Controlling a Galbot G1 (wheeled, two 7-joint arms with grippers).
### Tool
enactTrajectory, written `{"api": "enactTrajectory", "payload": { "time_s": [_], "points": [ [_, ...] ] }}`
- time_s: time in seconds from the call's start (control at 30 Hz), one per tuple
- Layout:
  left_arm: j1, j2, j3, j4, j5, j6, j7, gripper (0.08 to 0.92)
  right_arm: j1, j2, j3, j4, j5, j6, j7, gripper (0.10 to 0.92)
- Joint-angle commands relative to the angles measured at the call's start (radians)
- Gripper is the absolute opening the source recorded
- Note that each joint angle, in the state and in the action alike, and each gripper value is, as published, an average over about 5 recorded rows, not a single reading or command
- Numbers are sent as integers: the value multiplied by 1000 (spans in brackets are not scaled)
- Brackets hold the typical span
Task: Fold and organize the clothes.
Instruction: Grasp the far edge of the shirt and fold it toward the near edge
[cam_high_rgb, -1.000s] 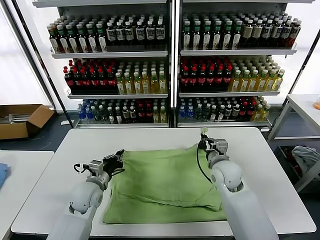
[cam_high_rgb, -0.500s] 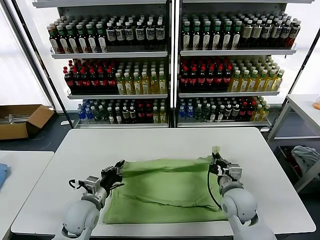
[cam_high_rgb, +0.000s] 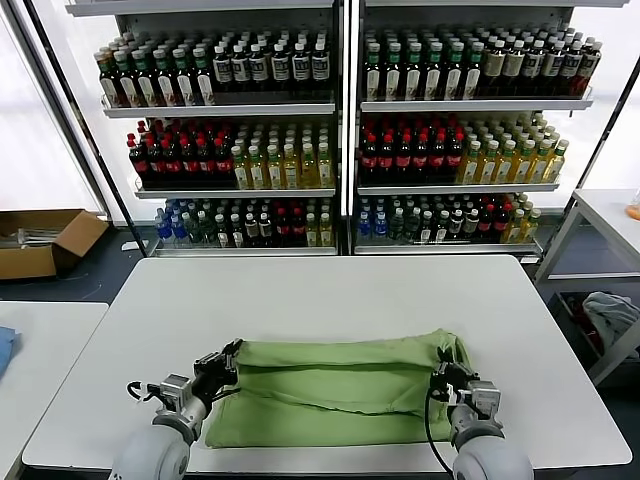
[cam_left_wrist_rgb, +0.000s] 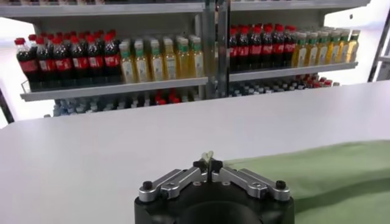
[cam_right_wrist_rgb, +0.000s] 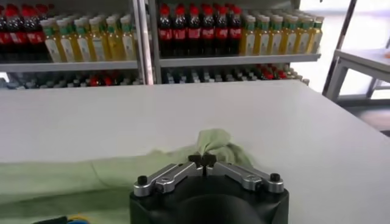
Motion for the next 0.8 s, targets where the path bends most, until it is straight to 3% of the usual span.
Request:
{"api": "enactTrajectory", "payload": {
  "time_s": [0.03,0.8],
  "points": [
    [38,0,-16,-8,10,-4,3,88,-110,9,24,45,-28,23,6,106],
    [94,-9,-20,-54,146,-45,22,88,-105,10,0,-19,-129,59,1,106]
  ]
}}
